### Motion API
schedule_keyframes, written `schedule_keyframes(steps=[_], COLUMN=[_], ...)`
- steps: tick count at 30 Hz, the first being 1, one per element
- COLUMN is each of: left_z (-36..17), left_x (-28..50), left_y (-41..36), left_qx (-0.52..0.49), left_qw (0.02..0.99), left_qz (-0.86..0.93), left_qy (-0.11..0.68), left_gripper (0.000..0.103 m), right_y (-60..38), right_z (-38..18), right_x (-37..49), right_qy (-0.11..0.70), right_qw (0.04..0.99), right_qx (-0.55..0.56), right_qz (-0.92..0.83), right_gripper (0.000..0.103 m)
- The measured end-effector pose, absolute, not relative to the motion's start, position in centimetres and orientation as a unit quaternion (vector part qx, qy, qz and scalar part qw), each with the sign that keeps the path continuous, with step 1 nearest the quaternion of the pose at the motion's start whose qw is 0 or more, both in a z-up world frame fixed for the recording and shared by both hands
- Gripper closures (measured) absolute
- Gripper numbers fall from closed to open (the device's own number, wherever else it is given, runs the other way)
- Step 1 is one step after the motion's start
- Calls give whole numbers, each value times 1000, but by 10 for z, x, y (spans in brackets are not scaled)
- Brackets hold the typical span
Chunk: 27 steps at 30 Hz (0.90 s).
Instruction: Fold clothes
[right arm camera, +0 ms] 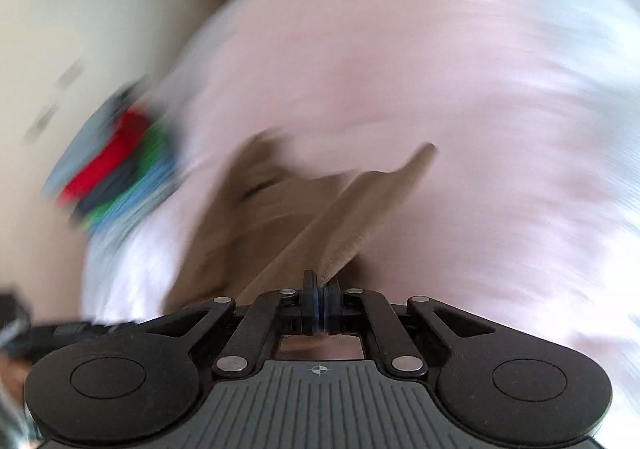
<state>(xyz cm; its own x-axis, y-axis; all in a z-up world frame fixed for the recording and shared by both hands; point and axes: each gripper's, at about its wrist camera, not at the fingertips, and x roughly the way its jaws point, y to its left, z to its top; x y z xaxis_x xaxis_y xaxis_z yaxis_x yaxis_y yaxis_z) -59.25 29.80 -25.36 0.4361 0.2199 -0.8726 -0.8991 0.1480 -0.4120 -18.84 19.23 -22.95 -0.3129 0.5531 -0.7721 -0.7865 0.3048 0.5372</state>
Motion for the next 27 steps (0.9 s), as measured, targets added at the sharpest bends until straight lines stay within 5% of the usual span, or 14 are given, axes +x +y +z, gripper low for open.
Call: schedule_keyframes(steps=[5, 10, 14, 17, 19, 20, 27], left_z=[-271, -284, -280, -304, -317, -322, -229], left_x=[-515, -453, -398, -365, -368, -372, -532], left_y=[334, 354, 325, 308, 308, 309, 346], left_qx=[-471, -498, -359, -275, -268, -270, -285], left_qw=[689, 677, 757, 765, 758, 754, 763], left_qz=[408, 376, 299, 253, 256, 262, 416], left_qy=[371, 391, 456, 525, 537, 538, 404], left_gripper=[50, 50, 36, 36, 64, 93, 94], right_y=[152, 152, 160, 168, 174, 176, 176], right_z=[-240, -229, -227, -231, -235, -236, -231], right_x=[-136, -120, -110, -105, -103, -103, -91], right_qy=[609, 588, 577, 576, 579, 579, 559], right_qw=[642, 664, 673, 678, 681, 681, 708], right_qx=[-50, -33, -15, -9, -10, -12, -32], right_qz=[463, 460, 463, 456, 449, 448, 431], right_gripper=[102, 102, 102, 102, 102, 102, 102])
